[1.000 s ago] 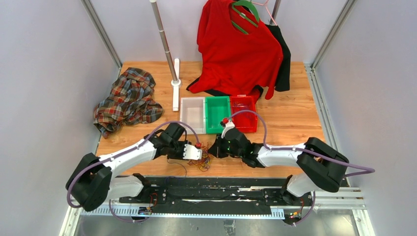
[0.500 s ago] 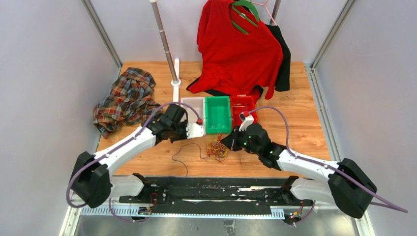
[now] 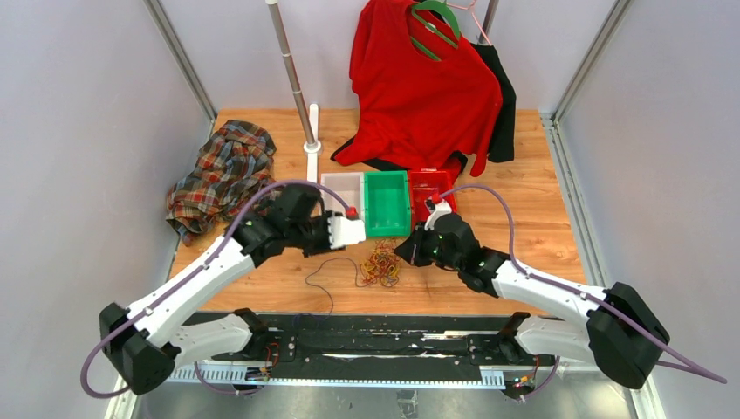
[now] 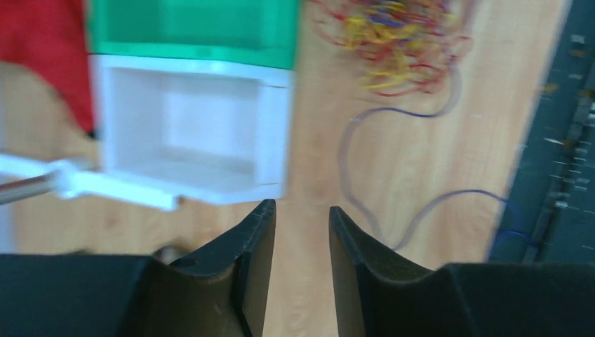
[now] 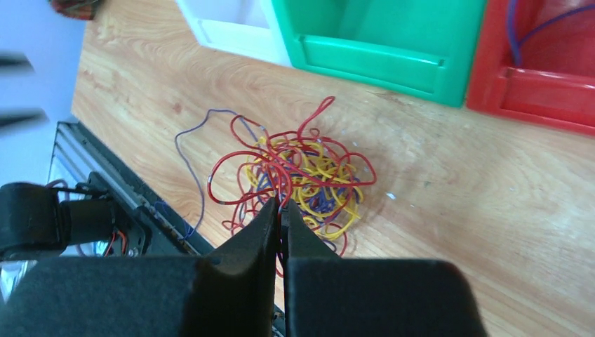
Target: Untangle the cables
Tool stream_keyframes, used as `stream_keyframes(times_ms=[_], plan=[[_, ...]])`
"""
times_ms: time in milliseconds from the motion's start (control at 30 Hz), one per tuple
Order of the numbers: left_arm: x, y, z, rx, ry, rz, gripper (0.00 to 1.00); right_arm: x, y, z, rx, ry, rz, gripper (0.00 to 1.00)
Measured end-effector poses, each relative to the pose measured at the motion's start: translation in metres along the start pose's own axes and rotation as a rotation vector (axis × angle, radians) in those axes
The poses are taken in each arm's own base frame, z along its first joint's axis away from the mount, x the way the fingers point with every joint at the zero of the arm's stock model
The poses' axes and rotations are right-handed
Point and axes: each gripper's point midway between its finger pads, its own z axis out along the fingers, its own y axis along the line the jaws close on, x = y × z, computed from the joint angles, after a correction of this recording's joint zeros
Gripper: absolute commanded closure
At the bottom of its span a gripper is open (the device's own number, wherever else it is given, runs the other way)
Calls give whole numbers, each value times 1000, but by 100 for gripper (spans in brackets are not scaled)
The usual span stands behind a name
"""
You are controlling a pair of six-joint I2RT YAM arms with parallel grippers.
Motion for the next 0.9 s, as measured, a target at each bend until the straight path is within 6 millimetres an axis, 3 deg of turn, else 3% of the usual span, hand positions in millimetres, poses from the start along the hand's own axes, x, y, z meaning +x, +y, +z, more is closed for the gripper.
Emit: stream_keyframes(times_ms=[233, 367, 567, 733, 900], plan=[[11, -98, 47, 285, 77, 74, 46, 4, -30, -4, 168, -1, 51, 99], [7, -128, 64, 328, 70, 123, 45, 5, -41, -6, 227, -11, 64, 99], [22, -133, 98, 252, 114, 151, 49, 4, -53, -9, 287, -28, 63, 99], [33, -115, 119, 129, 163, 156, 53, 2, -56, -14, 302, -47, 61, 99], [24, -94, 124, 11, 142, 141, 66, -1, -53, -19, 291, -63, 61, 99]])
